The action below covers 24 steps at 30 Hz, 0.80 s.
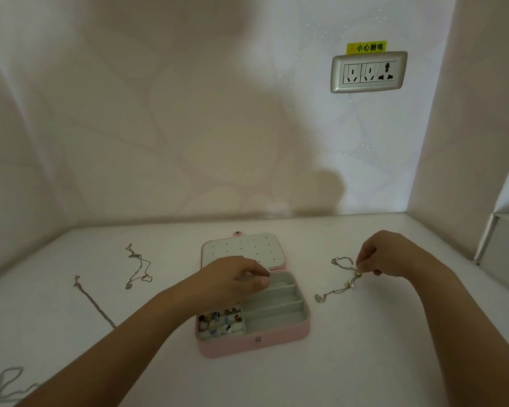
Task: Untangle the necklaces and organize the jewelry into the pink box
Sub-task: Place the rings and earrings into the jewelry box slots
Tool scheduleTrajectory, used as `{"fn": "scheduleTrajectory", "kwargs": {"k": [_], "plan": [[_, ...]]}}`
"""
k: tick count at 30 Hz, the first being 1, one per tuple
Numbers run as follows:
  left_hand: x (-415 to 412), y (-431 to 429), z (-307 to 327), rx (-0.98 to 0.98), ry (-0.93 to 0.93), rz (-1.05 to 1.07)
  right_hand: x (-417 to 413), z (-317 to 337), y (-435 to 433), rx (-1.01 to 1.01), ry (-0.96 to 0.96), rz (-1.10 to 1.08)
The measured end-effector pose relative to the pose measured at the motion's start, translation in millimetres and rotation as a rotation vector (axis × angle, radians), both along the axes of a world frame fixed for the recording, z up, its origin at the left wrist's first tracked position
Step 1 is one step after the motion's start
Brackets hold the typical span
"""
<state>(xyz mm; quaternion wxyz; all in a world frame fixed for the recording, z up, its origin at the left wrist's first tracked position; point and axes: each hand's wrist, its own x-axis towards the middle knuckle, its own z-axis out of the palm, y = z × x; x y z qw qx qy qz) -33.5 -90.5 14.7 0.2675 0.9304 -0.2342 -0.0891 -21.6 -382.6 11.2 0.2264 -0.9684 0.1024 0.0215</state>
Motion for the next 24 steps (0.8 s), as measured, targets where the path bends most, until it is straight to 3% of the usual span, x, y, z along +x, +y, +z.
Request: {"fn": "scheduleTrajectory", "kwargs": {"k": [4,13,20,22,24], "plan": [[8.3,-11.7,2.6,0.077,0.010,-0.014,7.4,-8.2,-5.6,-0.008,-0.101,-0.111],[21.2,-12.3,-2.1,0.163,0.002,-0.029,7.7,-9.1,1.2,0.047,-0.070,0.009],[24.0,-10.1,-5.0,0.118,-0.012,-0.019,10.3,-14.8,1.5,0.046,-0.068,0.010],[22.9,-10.4,-4.1,0.081,-0.013,-0.014,9.8,-12.8,1.6,0.094,-0.140,-0.020],[21.8,-10.8,-2.7,-0.008,-0.013,0.004,8.2,-6.9,3.8,0.304,-0.245,-0.027]]}}
